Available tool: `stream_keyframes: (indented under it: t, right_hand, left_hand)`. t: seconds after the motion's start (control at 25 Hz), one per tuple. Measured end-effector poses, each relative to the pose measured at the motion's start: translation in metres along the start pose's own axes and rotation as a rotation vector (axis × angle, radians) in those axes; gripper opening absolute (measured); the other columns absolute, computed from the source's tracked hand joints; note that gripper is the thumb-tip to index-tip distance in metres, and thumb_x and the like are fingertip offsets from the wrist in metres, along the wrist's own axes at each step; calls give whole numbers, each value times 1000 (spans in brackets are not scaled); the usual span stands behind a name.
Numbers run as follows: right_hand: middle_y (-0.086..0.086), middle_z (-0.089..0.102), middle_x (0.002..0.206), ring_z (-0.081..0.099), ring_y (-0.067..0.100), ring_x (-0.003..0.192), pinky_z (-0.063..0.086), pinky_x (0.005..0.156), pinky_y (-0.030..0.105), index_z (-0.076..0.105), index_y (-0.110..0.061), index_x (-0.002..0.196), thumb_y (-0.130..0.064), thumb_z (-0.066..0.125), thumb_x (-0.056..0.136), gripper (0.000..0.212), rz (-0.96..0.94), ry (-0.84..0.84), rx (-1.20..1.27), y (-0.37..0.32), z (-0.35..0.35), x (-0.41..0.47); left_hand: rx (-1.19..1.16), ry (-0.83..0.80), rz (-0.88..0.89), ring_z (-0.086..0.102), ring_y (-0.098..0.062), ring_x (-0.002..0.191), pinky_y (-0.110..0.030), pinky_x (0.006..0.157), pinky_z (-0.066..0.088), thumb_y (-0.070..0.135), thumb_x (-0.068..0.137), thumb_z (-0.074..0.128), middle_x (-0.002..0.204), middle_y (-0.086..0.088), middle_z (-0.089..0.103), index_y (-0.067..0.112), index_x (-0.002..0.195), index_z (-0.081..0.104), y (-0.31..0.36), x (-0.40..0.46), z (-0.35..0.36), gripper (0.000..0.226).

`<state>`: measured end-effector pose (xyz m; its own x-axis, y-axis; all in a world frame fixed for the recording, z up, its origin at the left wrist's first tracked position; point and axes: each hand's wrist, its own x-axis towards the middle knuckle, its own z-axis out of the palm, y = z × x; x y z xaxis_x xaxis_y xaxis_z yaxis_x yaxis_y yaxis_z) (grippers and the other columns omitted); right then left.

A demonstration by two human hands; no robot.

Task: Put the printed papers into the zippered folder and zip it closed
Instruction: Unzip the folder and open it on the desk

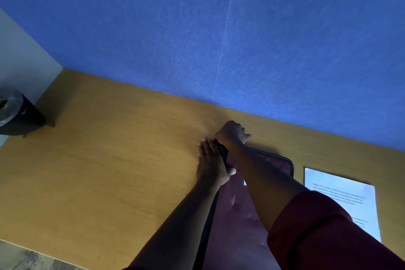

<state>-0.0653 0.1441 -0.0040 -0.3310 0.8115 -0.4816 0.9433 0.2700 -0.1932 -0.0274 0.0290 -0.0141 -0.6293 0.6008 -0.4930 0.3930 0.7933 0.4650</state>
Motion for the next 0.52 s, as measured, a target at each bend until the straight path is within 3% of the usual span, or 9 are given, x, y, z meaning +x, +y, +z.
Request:
stream_keyframes:
  t: [0.32, 0.52]
  right_hand:
    - [7, 69, 108, 58, 27, 110, 35, 90, 40, 57, -18, 84, -20, 67, 84, 10, 52, 57, 57, 25, -11, 2]
    - [8, 70, 104, 60, 28, 106, 36, 89, 40, 61, -16, 86, -19, 66, 81, 7, 71, 56, 104, 42, -16, 3]
  left_hand:
    - [26, -15, -16, -17, -37, 151, -45, 124, 4, 53, 82, 72, 162, -21, -22, -2, 153, -14, 3, 2, 2, 125]
    - [21, -16, -26, -18, -36, 151, -45, 123, 3, 53, 82, 72, 161, -20, -24, -1, 153, -16, 4, 1, 2, 125]
